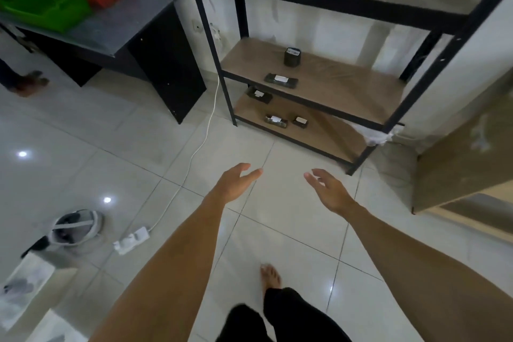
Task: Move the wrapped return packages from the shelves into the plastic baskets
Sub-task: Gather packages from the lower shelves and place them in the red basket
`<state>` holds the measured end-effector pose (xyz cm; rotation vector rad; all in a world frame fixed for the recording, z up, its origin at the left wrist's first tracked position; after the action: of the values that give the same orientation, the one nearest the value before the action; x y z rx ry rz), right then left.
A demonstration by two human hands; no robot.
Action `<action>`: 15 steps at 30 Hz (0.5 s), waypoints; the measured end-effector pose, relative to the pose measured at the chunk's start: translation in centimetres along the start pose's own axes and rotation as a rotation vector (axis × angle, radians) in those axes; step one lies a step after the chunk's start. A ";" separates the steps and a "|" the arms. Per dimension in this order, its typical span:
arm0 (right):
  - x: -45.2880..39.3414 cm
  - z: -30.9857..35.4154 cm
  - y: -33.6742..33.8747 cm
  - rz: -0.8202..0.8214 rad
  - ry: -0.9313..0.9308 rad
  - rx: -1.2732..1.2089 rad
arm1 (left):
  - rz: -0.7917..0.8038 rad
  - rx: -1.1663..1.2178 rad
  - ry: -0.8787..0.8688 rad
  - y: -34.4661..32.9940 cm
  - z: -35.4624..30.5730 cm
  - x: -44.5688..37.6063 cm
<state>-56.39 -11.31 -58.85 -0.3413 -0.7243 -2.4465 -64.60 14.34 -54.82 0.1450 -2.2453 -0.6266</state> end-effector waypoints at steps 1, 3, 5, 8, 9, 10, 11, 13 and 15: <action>-1.6 0.6 -0.9 0.001 -0.017 -0.011 | 0.004 0.000 0.010 1.6 0.2 -1.6; -4.8 2.0 -2.4 -0.002 -0.037 -0.029 | 0.025 0.000 0.016 4.5 0.2 -4.8; -8.4 3.3 -3.7 -0.024 -0.053 -0.048 | 0.042 -0.006 0.007 7.3 0.2 -8.4; -14.0 5.0 -5.6 -0.074 -0.076 -0.075 | 0.046 -0.041 -0.009 11.3 0.0 -14.2; -15.8 5.3 -6.2 -0.088 -0.089 -0.082 | 0.049 -0.063 -0.017 12.6 -0.1 -16.3; -17.7 5.7 -6.9 -0.106 -0.102 -0.088 | 0.057 -0.083 -0.027 13.9 -0.3 -18.4; -19.5 6.1 -7.5 -0.126 -0.115 -0.091 | 0.069 -0.096 -0.038 15.2 -0.5 -20.6; -22.9 6.7 -9.0 -0.159 -0.148 -0.083 | 0.105 -0.104 -0.060 17.5 -0.7 -25.0; -26.5 7.0 -10.6 -0.173 -0.179 -0.062 | 0.137 -0.099 -0.074 19.7 -1.0 -29.6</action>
<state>-40.46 11.77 -67.70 -0.5475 -0.7830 -2.6302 -41.73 39.85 -64.50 -0.0818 -2.2675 -0.6770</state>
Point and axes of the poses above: each hand's wrist, its own x-axis away from the middle knuckle, its own y-axis out of the back of the hand, z = x × y, the point moved 6 cm from there along -x, towards the middle knuckle, and after that the axes turned 8 degrees about y, right-handed, at the moved point
